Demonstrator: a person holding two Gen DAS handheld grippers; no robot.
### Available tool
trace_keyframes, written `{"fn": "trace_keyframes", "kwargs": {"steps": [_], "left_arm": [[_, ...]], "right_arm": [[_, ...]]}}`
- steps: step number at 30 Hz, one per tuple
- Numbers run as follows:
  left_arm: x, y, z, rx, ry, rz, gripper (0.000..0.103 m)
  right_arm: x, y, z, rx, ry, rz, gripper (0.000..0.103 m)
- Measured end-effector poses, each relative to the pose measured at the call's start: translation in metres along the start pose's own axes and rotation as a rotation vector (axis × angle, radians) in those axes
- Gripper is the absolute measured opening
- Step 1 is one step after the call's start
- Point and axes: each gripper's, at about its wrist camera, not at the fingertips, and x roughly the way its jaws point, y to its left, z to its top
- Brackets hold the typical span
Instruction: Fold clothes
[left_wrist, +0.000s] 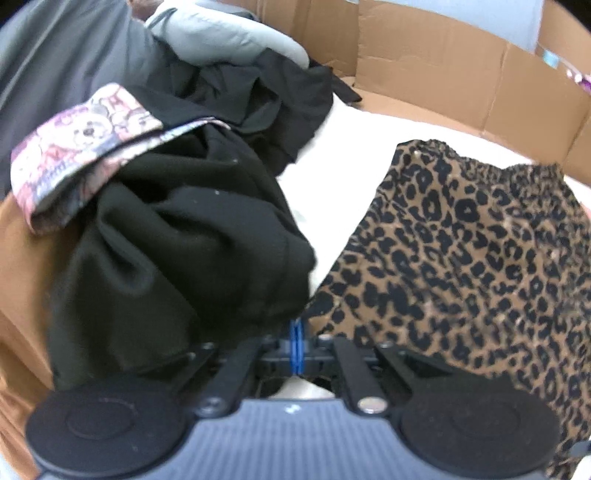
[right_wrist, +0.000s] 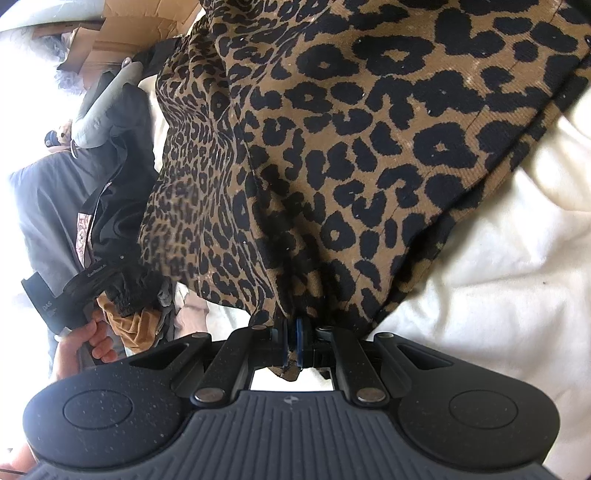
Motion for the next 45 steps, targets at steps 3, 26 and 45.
{"fn": "trace_keyframes", "kwargs": {"steps": [3,26,45], "left_arm": [[0.01,-0.003,0.0,0.075,0.014,0.027,0.001],[0.046,-0.026,0.0,0.206,0.064,0.166,0.001],[-0.015,-0.055,0.017,0.094,0.03,0.069,0.028]], "right_arm": [[0.004,-0.001,-0.002,0.01,0.013,-0.004,0.002],[0.035,0.014,-0.016,-0.019,0.056,-0.075,0.002],[-0.034,0.045,-0.005,-0.056,-0.022,-0.042,0.025]]}}
